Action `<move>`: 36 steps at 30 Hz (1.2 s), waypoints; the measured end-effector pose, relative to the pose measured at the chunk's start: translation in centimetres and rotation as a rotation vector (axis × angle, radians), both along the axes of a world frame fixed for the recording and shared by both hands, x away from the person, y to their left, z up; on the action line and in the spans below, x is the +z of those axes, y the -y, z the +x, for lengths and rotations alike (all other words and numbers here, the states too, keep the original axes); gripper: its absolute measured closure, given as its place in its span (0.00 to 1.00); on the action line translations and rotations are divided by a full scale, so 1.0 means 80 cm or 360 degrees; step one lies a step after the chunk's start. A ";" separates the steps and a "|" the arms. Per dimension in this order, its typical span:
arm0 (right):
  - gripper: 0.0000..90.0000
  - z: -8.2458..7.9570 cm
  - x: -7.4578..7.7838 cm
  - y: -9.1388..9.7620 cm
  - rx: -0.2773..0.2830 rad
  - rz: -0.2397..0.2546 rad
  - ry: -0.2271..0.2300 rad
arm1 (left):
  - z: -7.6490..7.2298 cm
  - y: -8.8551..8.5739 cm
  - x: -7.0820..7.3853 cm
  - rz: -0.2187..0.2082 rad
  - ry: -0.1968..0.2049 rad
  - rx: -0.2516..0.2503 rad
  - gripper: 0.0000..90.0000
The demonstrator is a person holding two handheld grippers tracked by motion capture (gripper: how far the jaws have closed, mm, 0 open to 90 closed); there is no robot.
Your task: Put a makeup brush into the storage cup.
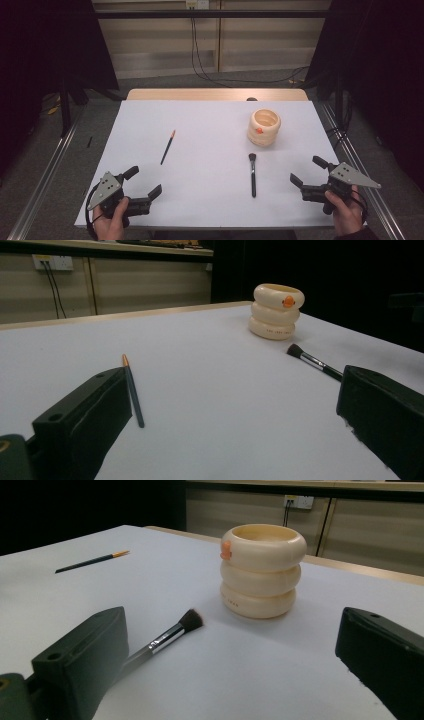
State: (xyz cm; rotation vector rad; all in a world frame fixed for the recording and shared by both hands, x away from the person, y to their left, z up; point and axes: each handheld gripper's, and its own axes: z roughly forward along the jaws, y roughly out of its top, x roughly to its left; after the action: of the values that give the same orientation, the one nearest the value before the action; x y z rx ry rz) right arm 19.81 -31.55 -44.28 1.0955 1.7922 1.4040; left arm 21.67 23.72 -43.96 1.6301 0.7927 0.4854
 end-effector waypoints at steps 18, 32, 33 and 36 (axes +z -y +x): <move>0.00 0.000 0.001 -0.006 0.0049 -0.0017 -0.0008 | 0.010 0.009 0.019 0.0053 0.0001 -0.0078 0.01; 0.00 -0.001 0.001 -0.007 0.0064 0.0011 -0.0008 | 0.045 0.022 0.033 0.0128 -0.0008 -0.0125 0.01; 0.00 -0.001 0.001 -0.007 0.0065 0.0007 -0.0005 | 0.047 0.022 0.034 0.0134 -0.0005 -0.0121 0.01; 0.00 -0.001 0.001 -0.009 0.0072 0.0001 0.0000 | 0.055 0.022 0.035 0.0125 -0.0005 -0.0131 0.01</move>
State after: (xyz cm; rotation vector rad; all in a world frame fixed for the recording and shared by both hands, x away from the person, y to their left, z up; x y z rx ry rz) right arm 19.73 -30.87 -44.17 1.0611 1.8271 1.4312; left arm 26.05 21.97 -41.14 1.7296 0.7132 0.4607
